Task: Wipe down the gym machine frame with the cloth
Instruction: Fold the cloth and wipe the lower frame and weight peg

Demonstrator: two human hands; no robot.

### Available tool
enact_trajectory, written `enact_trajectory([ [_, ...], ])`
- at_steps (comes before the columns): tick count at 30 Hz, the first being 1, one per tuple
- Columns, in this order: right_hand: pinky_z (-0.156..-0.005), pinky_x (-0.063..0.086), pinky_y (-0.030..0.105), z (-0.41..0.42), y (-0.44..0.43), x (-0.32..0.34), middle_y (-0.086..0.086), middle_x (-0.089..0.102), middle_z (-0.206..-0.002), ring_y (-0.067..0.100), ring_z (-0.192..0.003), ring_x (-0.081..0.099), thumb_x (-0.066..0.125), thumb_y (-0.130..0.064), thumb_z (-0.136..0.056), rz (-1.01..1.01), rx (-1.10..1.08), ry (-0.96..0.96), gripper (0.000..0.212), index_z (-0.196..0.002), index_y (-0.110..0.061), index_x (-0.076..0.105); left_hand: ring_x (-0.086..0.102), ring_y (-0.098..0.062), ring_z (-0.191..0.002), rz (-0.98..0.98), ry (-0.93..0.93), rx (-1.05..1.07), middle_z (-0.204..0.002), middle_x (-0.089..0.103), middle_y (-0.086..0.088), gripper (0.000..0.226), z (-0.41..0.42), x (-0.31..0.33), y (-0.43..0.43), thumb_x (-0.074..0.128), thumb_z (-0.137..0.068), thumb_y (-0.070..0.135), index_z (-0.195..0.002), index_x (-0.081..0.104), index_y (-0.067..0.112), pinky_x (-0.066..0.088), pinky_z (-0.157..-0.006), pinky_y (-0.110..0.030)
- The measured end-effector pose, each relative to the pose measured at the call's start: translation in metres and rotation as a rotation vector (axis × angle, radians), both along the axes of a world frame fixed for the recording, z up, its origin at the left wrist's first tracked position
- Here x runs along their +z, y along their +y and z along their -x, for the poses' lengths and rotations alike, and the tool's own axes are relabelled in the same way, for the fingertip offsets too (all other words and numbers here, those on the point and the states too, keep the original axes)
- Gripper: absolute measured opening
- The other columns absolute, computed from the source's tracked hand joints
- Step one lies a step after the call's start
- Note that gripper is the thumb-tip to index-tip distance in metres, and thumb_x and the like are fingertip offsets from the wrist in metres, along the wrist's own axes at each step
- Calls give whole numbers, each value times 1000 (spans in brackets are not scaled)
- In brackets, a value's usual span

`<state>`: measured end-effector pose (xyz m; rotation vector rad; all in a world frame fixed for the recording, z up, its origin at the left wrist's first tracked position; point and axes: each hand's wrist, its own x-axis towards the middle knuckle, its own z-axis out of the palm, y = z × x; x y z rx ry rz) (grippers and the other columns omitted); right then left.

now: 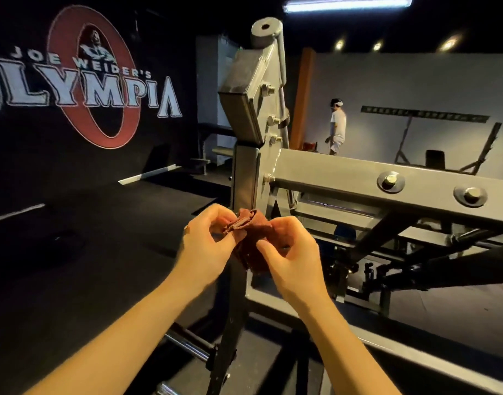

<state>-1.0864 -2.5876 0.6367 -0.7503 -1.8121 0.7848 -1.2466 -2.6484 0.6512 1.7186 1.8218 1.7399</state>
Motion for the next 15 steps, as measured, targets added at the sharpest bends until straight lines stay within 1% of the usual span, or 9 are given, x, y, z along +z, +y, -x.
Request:
enact_trajectory([
  [2, -79, 53, 9, 11, 6, 17, -17, 64, -101, -5, -100, 63, 74, -20, -93, -80, -26, 41, 31, -113, -30, 54, 65, -2, -89, -61, -21, 73, -93, 68, 11, 18, 4, 16, 6, 77, -90, 20, -100, 64, 26, 54, -74, -15],
  [3, -78, 54, 11, 17, 11, 25, -16, 63, -100, -2, -97, 64, 75, -21, -92, -135, -61, 49, 34, -113, -30, 50, 65, -2, -90, -65, -57, 107, -96, 67, 11, 20, 6, 23, 9, 77, -89, 22, -102, 62, 26, 54, -74, -15],
  [6, -75, 54, 15, 33, 25, 38, -11, 58, -99, 0, -87, 60, 78, -21, -90, -293, -204, 39, 37, -113, -23, 50, 58, 0, -85, 33, -102, 212, -94, 58, 12, 24, 10, 38, 23, 75, -92, 27, -106, 56, 24, 45, -62, -8],
  [7, -72, 52, 14, 37, 29, 39, -8, 57, -100, -2, -84, 57, 78, -20, -89, -334, -243, 30, 32, -109, -19, 53, 55, 3, -82, 35, -72, 223, -91, 53, 15, 24, 10, 39, 26, 74, -93, 26, -109, 56, 22, 44, -61, -5],
  [9, -66, 47, 9, 41, 35, 36, -6, 54, -100, -3, -78, 53, 79, -19, -89, -420, -320, 6, 24, -99, -15, 58, 55, 13, -90, -98, 99, 194, -95, 50, 22, 32, 12, 39, 28, 74, -92, 17, -120, 58, 19, 43, -71, 2],
  [10, -65, 44, 8, 42, 36, 34, -5, 53, -100, 0, -75, 52, 79, -21, -89, -454, -360, -2, 22, -96, -14, 59, 57, 13, -95, -166, 223, 150, -101, 54, 20, 37, 16, 36, 31, 74, -91, 13, -124, 58, 21, 49, -77, -3],
  [12, -67, 45, 9, 43, 37, 28, -2, 55, -101, 4, -76, 53, 79, -23, -89, -507, -423, -12, 20, -94, -13, 63, 61, -3, -95, -240, 411, 70, -112, 59, 6, 40, 28, 29, 39, 71, -91, 9, -126, 61, 24, 58, -83, -22],
  [13, -67, 47, 9, 43, 36, 25, 0, 56, -102, 5, -77, 54, 79, -23, -89, -530, -444, -20, 18, -94, -12, 65, 60, -8, -92, -262, 451, 35, -115, 58, 2, 38, 34, 25, 43, 71, -91, 7, -125, 64, 22, 59, -81, -27],
  [15, -69, 48, 7, 46, 34, 17, 2, 57, -102, 2, -80, 51, 78, -20, -89, -569, -476, -24, 15, -94, -10, 69, 59, -10, -89, -288, 475, -46, -118, 57, 0, 35, 45, 16, 49, 70, -92, 10, -126, 68, 18, 58, -79, -28],
])
